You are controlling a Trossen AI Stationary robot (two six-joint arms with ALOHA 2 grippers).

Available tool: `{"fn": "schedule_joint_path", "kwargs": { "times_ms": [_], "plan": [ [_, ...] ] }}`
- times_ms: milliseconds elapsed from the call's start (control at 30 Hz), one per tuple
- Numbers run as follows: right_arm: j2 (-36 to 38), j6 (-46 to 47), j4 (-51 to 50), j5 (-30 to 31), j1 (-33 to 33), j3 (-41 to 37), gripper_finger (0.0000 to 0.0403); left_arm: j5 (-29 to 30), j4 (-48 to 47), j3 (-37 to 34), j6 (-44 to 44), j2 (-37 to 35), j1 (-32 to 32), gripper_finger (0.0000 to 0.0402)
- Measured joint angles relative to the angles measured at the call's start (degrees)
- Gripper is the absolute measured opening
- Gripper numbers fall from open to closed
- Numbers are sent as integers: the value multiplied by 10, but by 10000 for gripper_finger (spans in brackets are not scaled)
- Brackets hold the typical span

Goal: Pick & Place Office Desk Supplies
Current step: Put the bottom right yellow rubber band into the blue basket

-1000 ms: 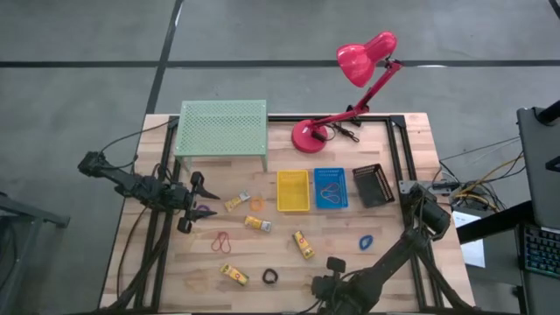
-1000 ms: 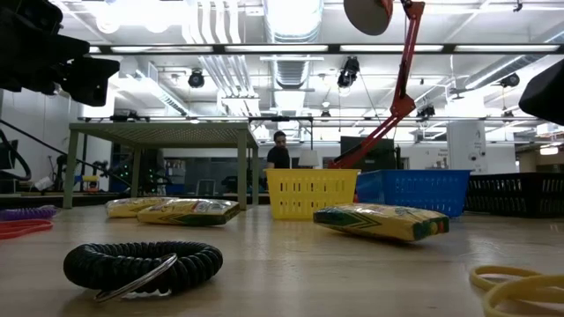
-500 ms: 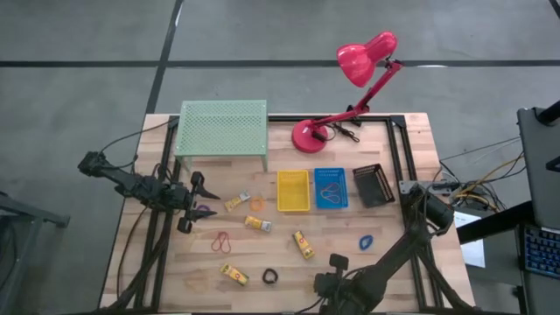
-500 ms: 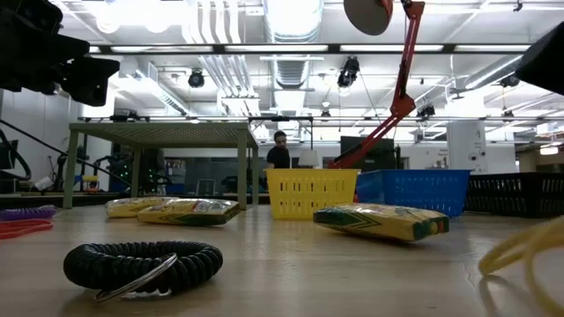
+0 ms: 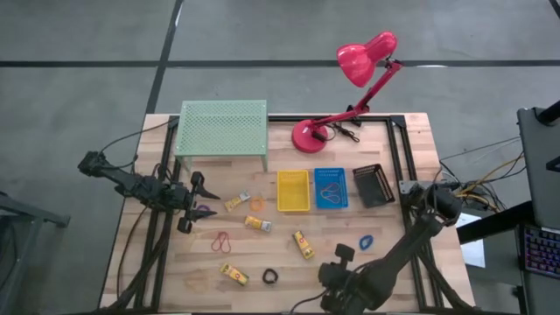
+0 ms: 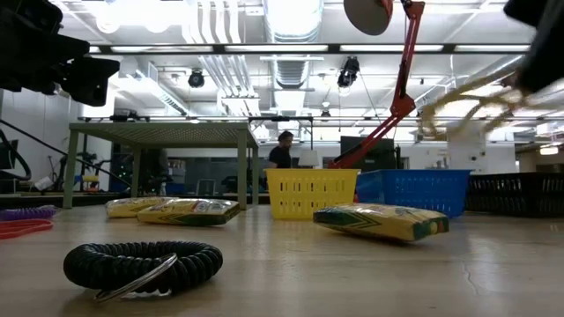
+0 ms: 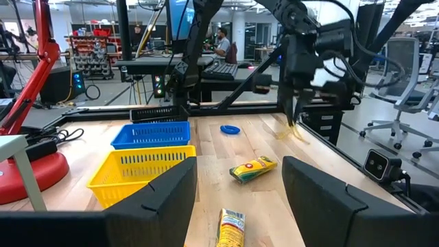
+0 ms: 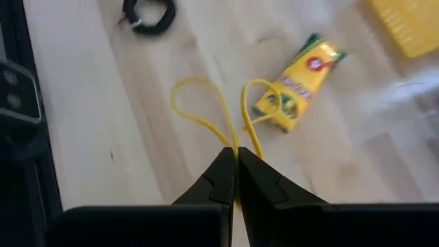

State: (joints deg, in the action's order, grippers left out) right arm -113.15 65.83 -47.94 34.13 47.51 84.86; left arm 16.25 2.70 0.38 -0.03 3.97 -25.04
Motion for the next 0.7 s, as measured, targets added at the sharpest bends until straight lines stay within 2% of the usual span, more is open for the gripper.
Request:
{"fn": "schedule_joint_path", "kwargs": {
  "times_ms": [367,700],
  "plan": [
    [91,80,-83,105,-2,1,8,0,0,0,0,0,0,219],
    [111,176,-227,126,-44,1,8,0,0,0,0,0,0,219]
  ]
}}
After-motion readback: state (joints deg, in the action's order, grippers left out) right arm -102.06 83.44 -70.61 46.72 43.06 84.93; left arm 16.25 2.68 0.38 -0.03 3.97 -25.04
